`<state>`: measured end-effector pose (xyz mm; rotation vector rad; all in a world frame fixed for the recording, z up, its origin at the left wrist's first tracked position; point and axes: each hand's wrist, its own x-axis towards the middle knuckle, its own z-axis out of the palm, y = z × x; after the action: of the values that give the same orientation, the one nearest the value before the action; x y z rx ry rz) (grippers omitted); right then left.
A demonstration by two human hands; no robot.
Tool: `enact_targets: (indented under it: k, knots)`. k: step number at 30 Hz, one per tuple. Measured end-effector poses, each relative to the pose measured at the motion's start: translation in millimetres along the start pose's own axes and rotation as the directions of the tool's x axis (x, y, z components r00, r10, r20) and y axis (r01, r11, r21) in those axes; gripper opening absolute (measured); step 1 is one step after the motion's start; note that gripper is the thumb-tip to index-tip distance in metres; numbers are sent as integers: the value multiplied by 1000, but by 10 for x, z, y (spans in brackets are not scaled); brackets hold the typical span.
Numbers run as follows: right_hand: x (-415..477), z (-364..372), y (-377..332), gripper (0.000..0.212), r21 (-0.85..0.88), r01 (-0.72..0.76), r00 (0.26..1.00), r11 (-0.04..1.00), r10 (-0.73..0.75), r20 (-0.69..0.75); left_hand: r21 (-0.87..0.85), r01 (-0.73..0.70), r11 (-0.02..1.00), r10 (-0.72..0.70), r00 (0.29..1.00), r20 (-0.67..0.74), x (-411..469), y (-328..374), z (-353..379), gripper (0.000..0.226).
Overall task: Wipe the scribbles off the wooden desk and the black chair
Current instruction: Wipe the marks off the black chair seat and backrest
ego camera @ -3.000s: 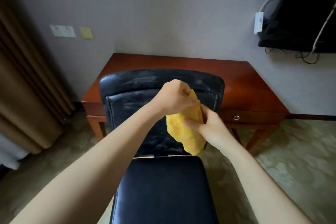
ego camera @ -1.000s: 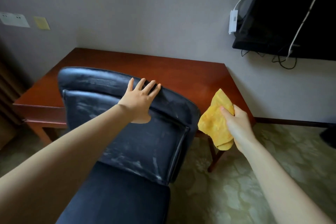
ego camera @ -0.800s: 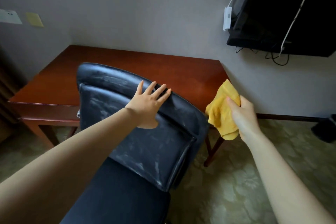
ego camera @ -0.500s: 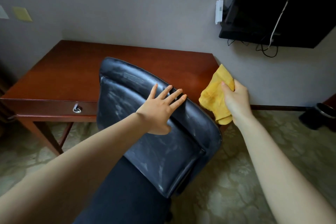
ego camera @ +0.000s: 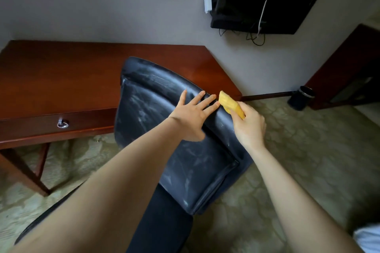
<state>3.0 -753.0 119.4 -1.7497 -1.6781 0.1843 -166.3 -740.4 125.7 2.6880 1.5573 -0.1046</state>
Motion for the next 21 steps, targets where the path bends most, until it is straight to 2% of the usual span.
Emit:
enact_targets:
  k: [4,9,11,13,15,17,21]
  knots:
    - [-319,-191,80,21,-72,39,999,997,-40,-18,-37,-87,995,86,996,-31,-107,199,52,92]
    - [-734,-466,264,24,-174,144,989,974,-145,6,-170,-228,959,205,968,-145,-355,331,167,92]
    - [-920,-580,304,30,-189,159,987,969,-158,18,-223,-185,957,142,970,-195,-488,301,249,90]
    - [-1132,-686,329,34,-193,206,978,959,-205,25,-317,-72,946,2,977,-214,-580,270,343,87]
    - [-1325,-783,337,39,-195,266,964,944,-260,54,-410,60,910,-131,980,-147,-609,240,410,80]
    - [-1529,-876,369,48,-237,317,948,919,-297,116,-472,159,867,-193,981,-25,-597,248,448,71]
    - [-1793,-1063,362,48,-309,500,856,809,-408,317,-534,210,819,-204,976,71,-563,344,532,64]
